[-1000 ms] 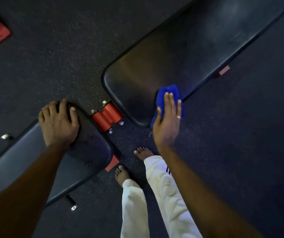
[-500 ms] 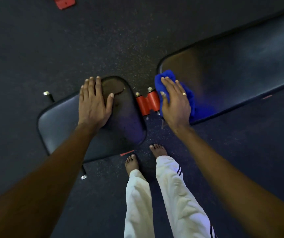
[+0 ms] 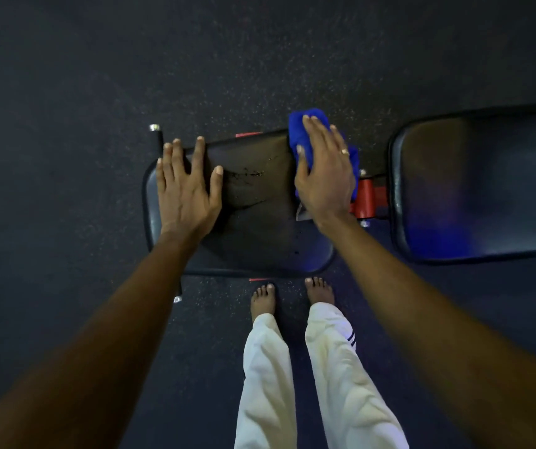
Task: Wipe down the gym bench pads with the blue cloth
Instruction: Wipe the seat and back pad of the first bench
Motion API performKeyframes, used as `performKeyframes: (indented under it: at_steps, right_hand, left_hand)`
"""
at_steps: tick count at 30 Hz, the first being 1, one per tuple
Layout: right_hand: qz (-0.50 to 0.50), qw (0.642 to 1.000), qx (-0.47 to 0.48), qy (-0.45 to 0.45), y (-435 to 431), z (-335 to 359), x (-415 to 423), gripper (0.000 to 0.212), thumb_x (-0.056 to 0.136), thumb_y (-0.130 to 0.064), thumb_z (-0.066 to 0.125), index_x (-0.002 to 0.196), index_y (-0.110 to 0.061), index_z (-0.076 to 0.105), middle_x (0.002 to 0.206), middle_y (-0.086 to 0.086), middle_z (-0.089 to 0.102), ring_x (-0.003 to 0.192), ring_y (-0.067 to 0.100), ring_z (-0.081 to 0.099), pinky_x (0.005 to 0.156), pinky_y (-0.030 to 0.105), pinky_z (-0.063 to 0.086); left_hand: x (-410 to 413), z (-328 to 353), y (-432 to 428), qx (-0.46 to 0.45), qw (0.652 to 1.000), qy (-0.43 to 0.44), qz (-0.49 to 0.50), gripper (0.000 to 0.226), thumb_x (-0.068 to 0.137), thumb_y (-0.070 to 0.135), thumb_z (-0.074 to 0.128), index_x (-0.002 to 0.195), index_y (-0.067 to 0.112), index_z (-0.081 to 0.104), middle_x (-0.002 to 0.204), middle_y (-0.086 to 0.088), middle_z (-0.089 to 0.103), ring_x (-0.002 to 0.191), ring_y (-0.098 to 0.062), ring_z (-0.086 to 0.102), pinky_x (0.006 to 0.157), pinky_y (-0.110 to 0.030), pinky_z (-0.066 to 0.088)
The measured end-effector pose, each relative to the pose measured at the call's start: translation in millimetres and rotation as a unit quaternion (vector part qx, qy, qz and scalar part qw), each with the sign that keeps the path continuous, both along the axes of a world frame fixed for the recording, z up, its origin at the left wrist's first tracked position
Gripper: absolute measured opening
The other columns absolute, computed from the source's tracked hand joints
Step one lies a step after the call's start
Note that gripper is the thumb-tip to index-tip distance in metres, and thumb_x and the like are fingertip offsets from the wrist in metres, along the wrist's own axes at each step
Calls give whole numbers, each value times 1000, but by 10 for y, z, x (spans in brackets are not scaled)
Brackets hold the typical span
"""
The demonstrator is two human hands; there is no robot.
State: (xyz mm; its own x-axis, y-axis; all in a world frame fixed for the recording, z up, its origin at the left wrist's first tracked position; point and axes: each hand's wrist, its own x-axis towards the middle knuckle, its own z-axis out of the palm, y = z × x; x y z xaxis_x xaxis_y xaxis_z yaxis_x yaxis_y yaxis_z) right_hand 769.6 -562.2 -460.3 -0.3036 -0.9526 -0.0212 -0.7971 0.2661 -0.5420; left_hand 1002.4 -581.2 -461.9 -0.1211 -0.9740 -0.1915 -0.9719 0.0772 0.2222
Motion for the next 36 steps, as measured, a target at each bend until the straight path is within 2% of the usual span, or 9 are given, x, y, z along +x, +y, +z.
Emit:
performKeyframes:
  at_steps: [5,12,17,20,23,27,30,33,36]
  right_hand:
    - [178,982,25,61,522,22,-98,52,106,-29,44,157,-21,36,163,-7,35,153,20,25,124,40,26]
    - [34,998,28,47,-334,28,323,51,101,-37,47,149,-21,49,151,-7,52,147,24,38,120,45,32]
    - [179,983,18,39,83,146,2,50,105,-34,52,153,-21,44,157,-6,45,151,20,31,124,38,27]
    - [137,990,16,23,-158,101,-43,50,103,-40,55,147,-17,53,151,-2,53,143,22,45,120,42,33]
    - [95,992,32,80,-501,75,272,50,99,-52,49,138,-24,62,138,-4,64,132,26,54,111,47,41]
    - [217,968,50,116,-547,143,535,48,102,-53,43,142,-29,56,141,-6,61,135,25,50,111,50,39]
    - [282,949,54,133,-597,167,332,56,104,-55,38,147,-23,50,147,-1,56,137,25,48,114,47,38]
    - [221,960,98,142,-646,176,81,61,101,-63,35,146,-23,48,148,5,52,136,30,48,112,51,39]
    - [160,969,103,160,-609,169,264,52,103,-54,38,137,-19,55,139,11,56,125,37,53,105,50,41]
  left_hand:
    - [26,9,36,-7,1000,0,17,62,108,54,23,163,25,20,168,-18,18,157,-33,9,127,-50,6]
    - [47,-47,42,-24,999,4,26,61,107,54,28,161,26,25,165,-16,26,155,-32,17,126,-49,10]
    - [44,-29,19,-26,999,13,22,62,106,53,32,161,24,28,164,-16,30,154,-32,20,127,-47,9]
    - [62,-33,25,-33,999,20,32,62,105,53,33,161,24,30,163,-15,33,154,-32,22,126,-47,11]
    - [79,-48,43,-29,999,29,27,64,105,54,31,161,24,27,164,-15,31,155,-30,19,127,-46,10]
    - [56,-41,56,-30,997,52,53,70,105,55,34,161,14,26,165,-14,29,156,-27,18,128,-43,9]
    - [83,-7,118,-16,985,87,151,75,105,54,34,161,6,21,168,-14,20,157,-27,14,129,-42,9]
    - [235,24,360,-1,973,89,211,74,105,58,31,164,17,14,169,-14,18,155,-31,19,122,-50,24]
    - [429,26,676,52,962,131,236,74,104,61,33,164,30,4,167,-18,18,146,-40,32,112,-55,36]
